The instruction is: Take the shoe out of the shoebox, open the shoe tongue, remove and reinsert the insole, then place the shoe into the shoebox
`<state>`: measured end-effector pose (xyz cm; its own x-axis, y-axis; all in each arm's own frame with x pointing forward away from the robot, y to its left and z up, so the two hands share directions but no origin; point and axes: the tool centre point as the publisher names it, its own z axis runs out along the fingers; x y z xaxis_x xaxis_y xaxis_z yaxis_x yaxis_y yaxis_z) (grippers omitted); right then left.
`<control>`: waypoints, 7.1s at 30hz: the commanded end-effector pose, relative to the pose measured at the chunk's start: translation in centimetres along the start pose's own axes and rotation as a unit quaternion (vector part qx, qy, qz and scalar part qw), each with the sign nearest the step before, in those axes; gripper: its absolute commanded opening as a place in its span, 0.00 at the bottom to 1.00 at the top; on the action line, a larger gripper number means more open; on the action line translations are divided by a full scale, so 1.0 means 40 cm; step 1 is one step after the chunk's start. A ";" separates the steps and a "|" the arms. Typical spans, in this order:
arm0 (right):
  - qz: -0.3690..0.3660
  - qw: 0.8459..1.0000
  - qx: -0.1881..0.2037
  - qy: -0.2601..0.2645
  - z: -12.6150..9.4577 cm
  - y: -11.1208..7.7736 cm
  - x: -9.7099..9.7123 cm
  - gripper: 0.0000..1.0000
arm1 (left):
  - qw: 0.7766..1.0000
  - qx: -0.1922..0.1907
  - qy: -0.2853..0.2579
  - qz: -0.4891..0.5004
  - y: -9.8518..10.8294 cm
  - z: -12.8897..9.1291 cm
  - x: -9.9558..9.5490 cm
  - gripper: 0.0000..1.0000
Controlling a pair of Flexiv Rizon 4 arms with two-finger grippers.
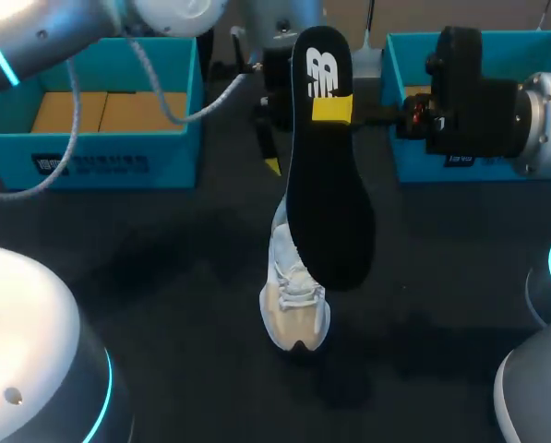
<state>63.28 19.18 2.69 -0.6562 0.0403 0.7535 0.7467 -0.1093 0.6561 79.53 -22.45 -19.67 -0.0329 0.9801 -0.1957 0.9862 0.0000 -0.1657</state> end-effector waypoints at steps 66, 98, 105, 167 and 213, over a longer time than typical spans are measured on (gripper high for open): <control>0.293 0.946 -0.117 -0.076 -0.028 0.084 -0.217 0.00 | 0.852 -0.038 -0.499 0.154 -0.022 -0.156 0.108 1.00; 0.401 0.900 -0.129 -0.108 -0.082 0.156 -0.434 0.00 | 0.820 -0.041 -0.554 0.139 -0.077 -0.176 0.123 1.00; 0.418 0.893 -0.128 -0.109 -0.069 0.147 -0.480 0.00 | 0.790 -0.025 -0.595 0.146 -0.099 -0.155 0.128 1.00; 0.375 0.923 -0.036 -0.078 0.010 0.055 -0.558 1.00 | 0.742 -0.013 -0.656 0.138 -0.136 -0.156 0.083 0.00; 0.326 0.943 0.033 -0.053 -0.161 -0.036 -0.504 1.00 | 0.751 -0.016 -0.644 0.145 -0.136 -0.166 0.100 0.00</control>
<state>75.22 12.33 -13.87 -0.0428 0.0828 0.9956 0.9959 -0.0754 0.0491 75.17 -17.17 -13.08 0.0724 -0.0622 -0.9954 0.9849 -0.1531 0.0812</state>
